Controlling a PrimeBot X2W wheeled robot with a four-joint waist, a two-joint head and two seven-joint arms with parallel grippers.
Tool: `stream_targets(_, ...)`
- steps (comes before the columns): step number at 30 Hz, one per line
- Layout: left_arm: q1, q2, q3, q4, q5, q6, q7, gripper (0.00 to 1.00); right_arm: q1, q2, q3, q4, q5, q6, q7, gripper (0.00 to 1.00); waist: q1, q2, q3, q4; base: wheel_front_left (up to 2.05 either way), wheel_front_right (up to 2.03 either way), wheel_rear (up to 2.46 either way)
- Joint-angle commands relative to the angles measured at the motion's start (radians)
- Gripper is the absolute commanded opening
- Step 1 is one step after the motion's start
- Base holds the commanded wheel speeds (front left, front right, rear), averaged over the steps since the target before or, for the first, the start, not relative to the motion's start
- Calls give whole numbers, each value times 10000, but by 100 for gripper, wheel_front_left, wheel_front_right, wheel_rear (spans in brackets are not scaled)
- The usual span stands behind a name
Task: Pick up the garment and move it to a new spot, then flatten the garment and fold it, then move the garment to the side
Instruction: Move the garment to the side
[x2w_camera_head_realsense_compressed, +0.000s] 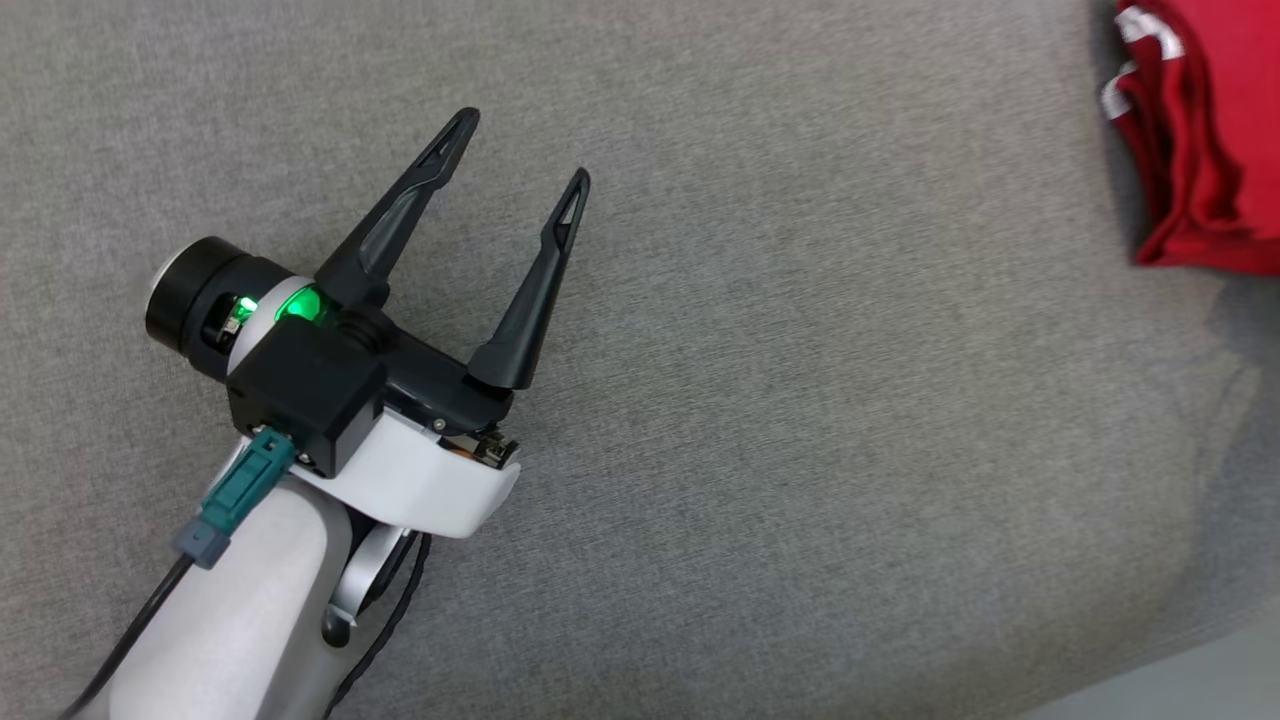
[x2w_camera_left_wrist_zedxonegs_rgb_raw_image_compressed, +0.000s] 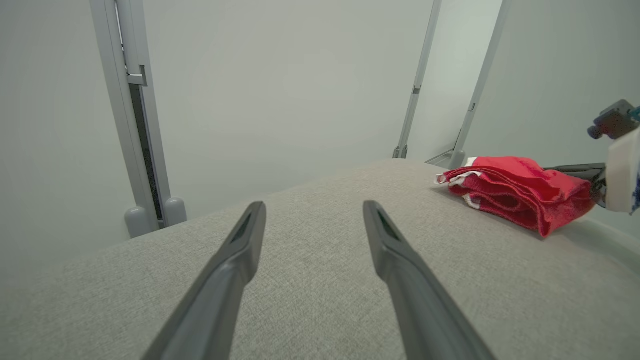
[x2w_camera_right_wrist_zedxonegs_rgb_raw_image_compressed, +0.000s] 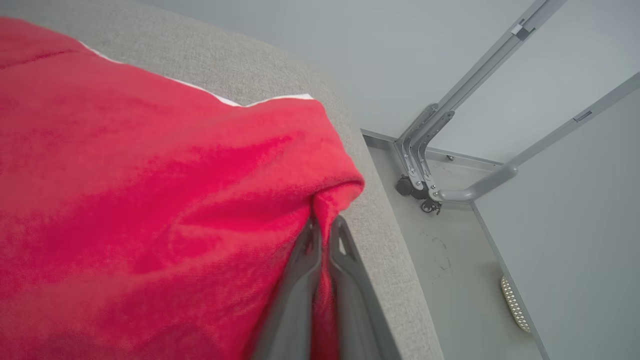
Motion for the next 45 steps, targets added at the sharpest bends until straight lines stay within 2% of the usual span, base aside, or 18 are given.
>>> stream_targets(1, -214, 2, -18, -40, 80, -55, -23, 100, -243, -30, -130, 88, -47, -24, -83, 0, 0, 0, 323, 216, 0, 0, 0)
stream_targets(2, -260, 4, -52, -38, 88, -78, -39, 100, -330, -27, -211, 177, -122, -23, -100, 0, 0, 0, 365, 247, 0, 0, 0)
stream_targets(3, -290, 4, -75, -25, 99, -99, -47, 100, -447, -17, -340, 343, -140, -24, -81, 7, 0, 0, 396, 273, 0, 0, 0)
stream_targets(4, -317, 0, -96, 0, 91, -109, -57, 100, -550, 16, -481, 498, -171, -24, -53, 47, 0, 0, 412, 288, 0, 0, 0)
stream_targets(5, -340, -12, -117, 39, 87, -113, -72, 100, -632, 92, -608, 652, -159, -24, -56, 100, 0, 0, 415, 306, 0, 0, 0)
stream_targets(10, -100, -24, -106, 404, -41, -43, -218, 100, -342, 583, -1321, 1369, -143, -23, -225, 100, 0, 0, 34, 319, 0, 0, 0)
stream_targets(15, 459, 22, 45, 854, -283, 137, -442, 100, 825, 1236, -1899, 956, 75, -23, -359, 100, 0, 0, -902, 192, 0, 0, 0)
stream_targets(18, 857, 78, 173, 1052, -406, 282, -558, 100, 1935, 1613, -2516, -261, 104, -23, -373, 100, 0, 0, -1510, 154, 0, 0, 0)
stream_targets(19, 857, 78, 173, 1052, -406, 282, -558, 100, 1935, 1613, -2516, -261, 104, -23, -373, 100, 0, 0, -1510, 154, 0, 0, 0)
stream_targets(26, 1811, 138, 595, 1320, -807, 756, -773, 100, 4616, 2991, -3516, -3534, -535, -23, -372, 100, 0, 0, -2828, 332, 0, 0, 0)
stream_targets(34, 2959, 43, 1107, 1468, -1352, 1307, -988, 100, 6243, 4359, -3083, -6223, -1311, -24, 30, 100, 0, 0, -3838, 1055, 0, 0, 0)
stream_targets(39, 3621, -35, 1373, 1616, -1605, 1600, -1167, 100, 6826, 4695, -2737, -7394, -1579, -23, 545, 100, 0, 0, -4347, 1803, 0, 0, 0)
stream_targets(45, 4307, -62, 1565, 1823, -1806, 1790, -1358, 100, 7483, 4909, -2487, -8201, -1737, -23, 1070, 100, 0, 0, -5006, 2552, 0, 0, 0)
